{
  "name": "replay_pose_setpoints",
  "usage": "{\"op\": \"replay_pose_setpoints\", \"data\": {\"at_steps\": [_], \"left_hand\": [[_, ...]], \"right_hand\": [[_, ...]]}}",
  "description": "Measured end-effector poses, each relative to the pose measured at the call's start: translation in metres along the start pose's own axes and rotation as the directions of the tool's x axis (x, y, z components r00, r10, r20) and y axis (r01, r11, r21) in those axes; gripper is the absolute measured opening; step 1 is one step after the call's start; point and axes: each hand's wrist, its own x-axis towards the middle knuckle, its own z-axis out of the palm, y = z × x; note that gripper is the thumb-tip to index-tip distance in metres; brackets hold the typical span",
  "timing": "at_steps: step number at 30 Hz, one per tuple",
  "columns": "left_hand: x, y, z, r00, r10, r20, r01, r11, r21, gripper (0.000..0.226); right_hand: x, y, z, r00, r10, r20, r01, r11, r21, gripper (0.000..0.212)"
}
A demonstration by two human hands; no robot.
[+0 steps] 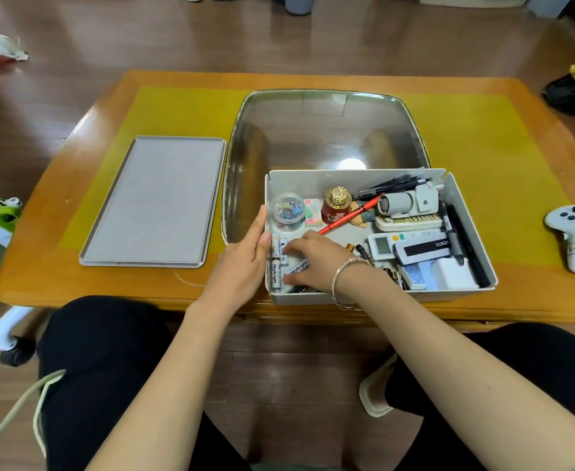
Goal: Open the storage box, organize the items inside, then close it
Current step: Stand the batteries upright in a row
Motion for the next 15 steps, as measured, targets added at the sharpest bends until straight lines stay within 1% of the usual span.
{"op": "replay_pose_setpoints", "data": {"at_steps": [2, 5, 8, 9, 10, 12, 14, 15], "left_hand": [[0.0, -0.001, 0.0, 1.0, 0.011, -0.004, -0.011, 1.0, 0.0, 0.052], [0.001, -0.001, 0.002, 1.0, 0.012, -0.024, -0.012, 1.0, 0.004, 0.052], [0.002, -0.003, 0.004, 1.0, 0.01, -0.03, -0.009, 1.0, 0.009, 0.053], [0.002, -0.003, 0.004, 0.999, 0.012, -0.032, -0.012, 1.0, 0.014, 0.053], [0.002, -0.003, 0.004, 0.999, 0.016, -0.035, -0.016, 1.0, 0.022, 0.053], [0.002, -0.002, 0.004, 0.999, 0.022, -0.036, -0.02, 0.999, 0.035, 0.054], [0.002, -0.003, 0.005, 0.999, 0.028, -0.033, -0.026, 0.999, 0.043, 0.054], [0.002, -0.003, 0.006, 0.999, 0.035, -0.035, -0.033, 0.998, 0.051, 0.054]], "right_hand": [[0.009, -0.009, 0.004, 0.999, -0.029, 0.012, 0.029, 0.999, -0.026, 0.07], [0.018, -0.013, 0.009, 0.999, -0.047, 0.0, 0.046, 0.99, -0.137, 0.077], [0.021, -0.012, 0.011, 0.999, -0.046, 0.013, 0.048, 0.987, -0.15, 0.08], [0.021, -0.011, 0.01, 0.999, -0.047, 0.028, 0.05, 0.987, -0.15, 0.076], [0.02, -0.008, 0.009, 0.998, -0.043, 0.044, 0.049, 0.987, -0.15, 0.067], [0.017, 0.001, 0.006, 0.998, -0.012, 0.06, 0.02, 0.991, -0.13, 0.044], [0.011, 0.013, 0.0, 0.998, 0.045, 0.04, -0.04, 0.993, -0.109, 0.03], [0.009, 0.019, -0.004, 0.997, 0.077, 0.006, -0.075, 0.99, -0.121, 0.025]]}}
